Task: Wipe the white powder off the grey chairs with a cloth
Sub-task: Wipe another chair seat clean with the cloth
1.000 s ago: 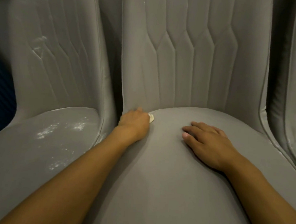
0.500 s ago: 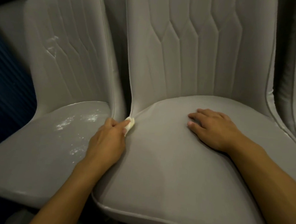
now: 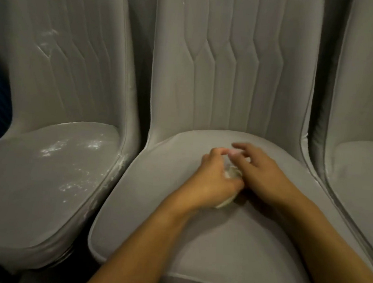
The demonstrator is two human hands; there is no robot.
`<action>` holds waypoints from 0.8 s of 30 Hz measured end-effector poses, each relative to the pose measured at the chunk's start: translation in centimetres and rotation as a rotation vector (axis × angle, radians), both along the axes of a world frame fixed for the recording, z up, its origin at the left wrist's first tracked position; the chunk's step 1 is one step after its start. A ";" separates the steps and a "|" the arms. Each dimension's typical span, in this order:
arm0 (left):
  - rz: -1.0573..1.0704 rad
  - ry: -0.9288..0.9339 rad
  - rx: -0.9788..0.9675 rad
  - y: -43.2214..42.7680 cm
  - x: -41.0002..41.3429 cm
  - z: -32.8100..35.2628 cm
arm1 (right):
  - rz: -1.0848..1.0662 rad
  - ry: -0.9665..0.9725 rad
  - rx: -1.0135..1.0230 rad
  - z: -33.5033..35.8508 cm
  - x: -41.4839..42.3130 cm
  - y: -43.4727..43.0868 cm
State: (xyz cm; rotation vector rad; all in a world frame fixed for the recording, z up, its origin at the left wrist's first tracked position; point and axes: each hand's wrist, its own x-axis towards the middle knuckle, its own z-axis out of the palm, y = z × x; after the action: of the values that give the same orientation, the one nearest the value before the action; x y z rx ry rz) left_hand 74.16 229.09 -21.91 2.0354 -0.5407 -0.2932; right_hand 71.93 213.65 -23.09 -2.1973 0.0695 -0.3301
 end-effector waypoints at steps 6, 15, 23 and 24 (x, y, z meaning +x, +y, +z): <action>-0.046 -0.230 0.379 5.2 1.7 -0.6 | 0.072 0.176 -0.256 0.9 0.3 -1.1; 0.072 -0.344 0.723 6.7 2.2 -2.6 | -0.183 0.116 -0.720 -1.5 5.5 -2.4; 0.067 -0.354 0.733 7.0 2.2 -3.1 | 0.173 0.167 -0.709 1.0 1.4 0.3; 0.071 -0.356 0.731 7.0 2.2 -3.1 | 0.137 0.134 -0.747 0.9 0.8 0.1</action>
State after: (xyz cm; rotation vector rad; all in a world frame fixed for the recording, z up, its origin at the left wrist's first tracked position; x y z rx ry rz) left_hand 76.38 236.12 -25.04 2.8405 -0.6337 -0.0823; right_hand 72.77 213.74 -22.20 -2.9439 -0.1563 -0.1365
